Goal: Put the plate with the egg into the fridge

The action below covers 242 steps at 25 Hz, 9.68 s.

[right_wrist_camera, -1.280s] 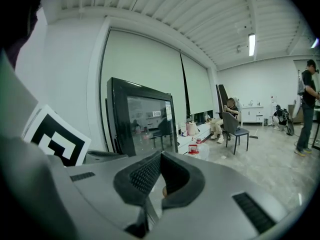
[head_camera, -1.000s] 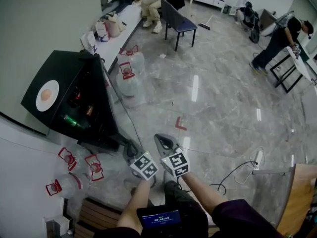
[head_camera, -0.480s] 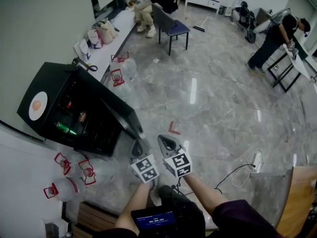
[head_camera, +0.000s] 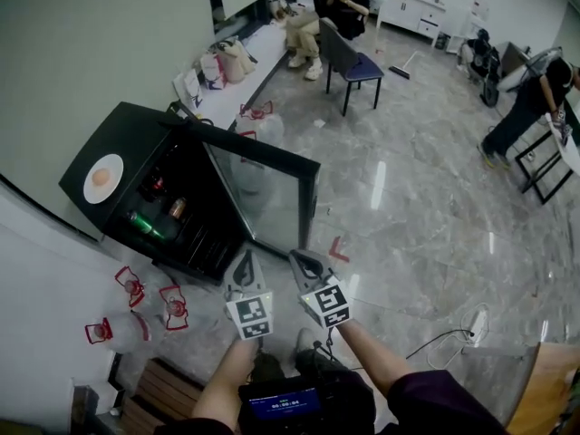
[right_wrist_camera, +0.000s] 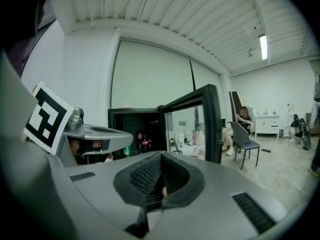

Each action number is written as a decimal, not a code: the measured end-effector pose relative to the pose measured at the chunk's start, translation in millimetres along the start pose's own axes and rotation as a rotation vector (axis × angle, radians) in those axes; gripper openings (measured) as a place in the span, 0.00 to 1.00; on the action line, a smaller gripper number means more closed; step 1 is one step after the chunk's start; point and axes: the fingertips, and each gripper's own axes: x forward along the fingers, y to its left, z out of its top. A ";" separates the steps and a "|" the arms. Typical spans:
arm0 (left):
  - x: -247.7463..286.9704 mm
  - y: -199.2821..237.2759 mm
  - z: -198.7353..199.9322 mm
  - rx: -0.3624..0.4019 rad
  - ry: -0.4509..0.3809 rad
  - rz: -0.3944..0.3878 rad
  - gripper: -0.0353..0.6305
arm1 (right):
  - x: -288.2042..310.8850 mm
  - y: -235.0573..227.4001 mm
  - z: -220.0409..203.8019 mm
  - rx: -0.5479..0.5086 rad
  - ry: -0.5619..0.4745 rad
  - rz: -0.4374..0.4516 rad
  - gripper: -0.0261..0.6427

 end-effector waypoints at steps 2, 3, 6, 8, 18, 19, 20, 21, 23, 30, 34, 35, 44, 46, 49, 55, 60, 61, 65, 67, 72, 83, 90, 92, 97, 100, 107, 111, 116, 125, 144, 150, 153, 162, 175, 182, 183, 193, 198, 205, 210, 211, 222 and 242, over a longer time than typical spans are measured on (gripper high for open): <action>-3.3 30.4 20.9 0.071 -0.034 0.030 0.07 | 21.2 13.1 17.1 -0.025 -0.021 0.057 0.05; -4.6 46.7 32.9 0.110 -0.052 0.045 0.07 | 33.4 21.0 27.7 -0.041 -0.034 0.084 0.05; -8.6 98.6 66.8 0.216 -0.089 0.089 0.07 | 70.1 50.9 62.3 -0.109 -0.086 0.155 0.05; -12.4 136.8 86.2 0.269 -0.098 0.130 0.07 | 96.2 78.7 87.0 -0.164 -0.126 0.211 0.05; -8.0 322.0 148.6 0.435 -0.132 0.230 0.07 | 246.1 214.8 204.1 -0.365 -0.291 0.364 0.05; -7.6 337.7 153.6 0.447 -0.128 0.227 0.07 | 257.5 224.3 213.6 -0.385 -0.299 0.366 0.05; -6.9 352.5 157.5 0.464 -0.120 0.220 0.07 | 268.0 233.5 220.7 -0.412 -0.305 0.366 0.05; -5.4 367.1 160.2 0.485 -0.105 0.210 0.07 | 277.4 242.7 225.9 -0.449 -0.308 0.367 0.05; 1.4 398.3 163.6 0.527 -0.060 0.180 0.07 | 292.2 262.2 235.1 -0.555 -0.316 0.374 0.05; 56.7 505.0 141.4 0.638 0.270 0.013 0.07 | 318.7 309.9 214.7 -1.114 -0.305 0.453 0.05; 91.6 531.9 110.7 0.652 0.479 -0.066 0.07 | 320.8 309.9 201.7 -1.295 -0.298 0.479 0.05; 97.4 536.3 102.9 0.644 0.517 -0.077 0.07 | 321.3 308.7 200.7 -1.313 -0.295 0.484 0.05; 116.1 540.3 72.7 0.589 0.660 -0.133 0.07 | 324.4 289.2 192.5 -1.418 -0.256 0.504 0.14; 113.5 537.1 71.7 0.578 0.664 -0.145 0.07 | 323.2 288.4 192.0 -1.440 -0.261 0.496 0.16; 110.9 530.3 70.8 0.589 0.653 -0.156 0.07 | 319.7 290.6 186.1 -1.471 -0.254 0.505 0.16; 111.5 502.4 76.5 0.610 0.620 -0.213 0.07 | 321.2 279.9 175.0 -1.520 -0.223 0.491 0.16; 110.0 483.8 76.6 0.620 0.595 -0.246 0.07 | 324.3 273.5 165.8 -1.544 -0.194 0.482 0.16; 108.6 480.5 77.6 0.623 0.590 -0.245 0.07 | 321.8 272.8 166.3 -1.551 -0.202 0.476 0.14; 105.8 477.3 81.9 0.628 0.565 -0.224 0.07 | 320.9 272.1 167.1 -1.599 -0.218 0.450 0.08; 102.6 477.9 87.0 0.627 0.540 -0.196 0.07 | 321.2 273.0 166.5 -1.618 -0.220 0.443 0.08; 82.4 463.5 106.6 0.638 0.437 -0.128 0.07 | 309.9 272.5 168.0 -1.635 -0.226 0.406 0.07; 40.5 384.7 173.5 0.466 0.132 0.049 0.07 | 263.5 234.0 171.5 -1.638 -0.293 0.340 0.07; 40.1 303.6 185.4 0.375 0.032 0.197 0.07 | 233.2 165.4 153.4 -1.638 -0.330 0.412 0.07; 37.5 278.2 188.1 0.366 -0.003 0.248 0.07 | 225.1 146.0 143.8 -1.641 -0.330 0.442 0.07; 26.3 230.4 170.2 0.307 -0.063 0.354 0.07 | 217.7 120.7 115.5 -1.655 -0.329 0.503 0.07; 13.9 210.5 140.8 0.203 -0.069 0.420 0.07 | 219.8 120.7 95.3 -1.669 -0.321 0.526 0.07; 5.1 201.3 48.8 0.083 -0.009 0.492 0.07 | 242.3 148.9 49.5 -1.688 -0.283 0.581 0.07; 7.2 219.1 15.6 0.037 0.010 0.515 0.07 | 264.5 166.8 27.5 -1.721 -0.273 0.587 0.07; 27.1 243.2 -23.1 0.022 0.021 0.556 0.07 | 293.7 177.3 15.3 -1.677 -0.271 0.564 0.07; 48.7 266.0 -30.9 -0.063 0.062 0.678 0.07 | 329.1 172.4 0.2 -1.678 -0.321 0.642 0.07; 110.0 328.7 -162.8 -0.065 0.139 0.732 0.07 | 471.8 217.4 -127.2 -1.808 -0.355 0.749 0.07; 134.8 340.2 -203.7 -0.084 0.179 0.722 0.07 | 497.4 213.7 -142.8 -1.819 -0.372 0.737 0.07; 141.3 342.1 -211.0 -0.094 0.191 0.719 0.07 | 499.7 212.7 -149.2 -1.825 -0.346 0.771 0.07; 139.1 340.9 -208.4 -0.111 0.211 0.724 0.07 | 494.5 211.3 -196.4 -1.655 0.229 1.188 0.14; 101.4 328.2 -176.9 -0.112 0.210 0.729 0.07 | 439.7 197.4 -142.7 -1.237 0.418 1.308 0.36; 104.6 287.1 -101.1 -0.118 0.063 0.657 0.07 | 353.6 142.1 -35.4 -0.539 0.242 1.163 0.36; 108.7 278.6 -88.3 -0.119 0.040 0.640 0.07 | 345.4 131.8 -21.2 -0.475 0.224 1.137 0.36; 176.6 162.5 21.6 -0.096 -0.080 0.437 0.07 | 290.1 2.6 59.9 -0.176 0.101 0.839 0.36; 227.7 116.4 56.3 -0.086 -0.097 0.389 0.07 | 295.7 -84.7 76.9 -0.112 0.062 0.741 0.36; 342.7 61.2 81.5 -0.137 -0.087 0.421 0.07 | 349.0 -241.9 81.9 -0.077 0.062 0.680 0.36; 434.9 27.8 103.9 -0.171 -0.078 0.430 0.07 | 404.5 -336.1 86.4 -0.132 0.098 0.707 0.47; 448.2 24.8 109.0 -0.172 -0.076 0.432 0.07 | 418.1 -350.2 88.6 -0.138 0.110 0.715 0.49; 497.6 48.4 121.1 -0.140 -0.025 0.477 0.07 | 529.5 -343.8 109.6 -0.247 0.192 0.898 0.62; 417.7 -3.4 108.9 -0.132 -0.042 0.479 0.07 | 406.2 -357.8 89.7 -0.234 0.153 0.820 0.62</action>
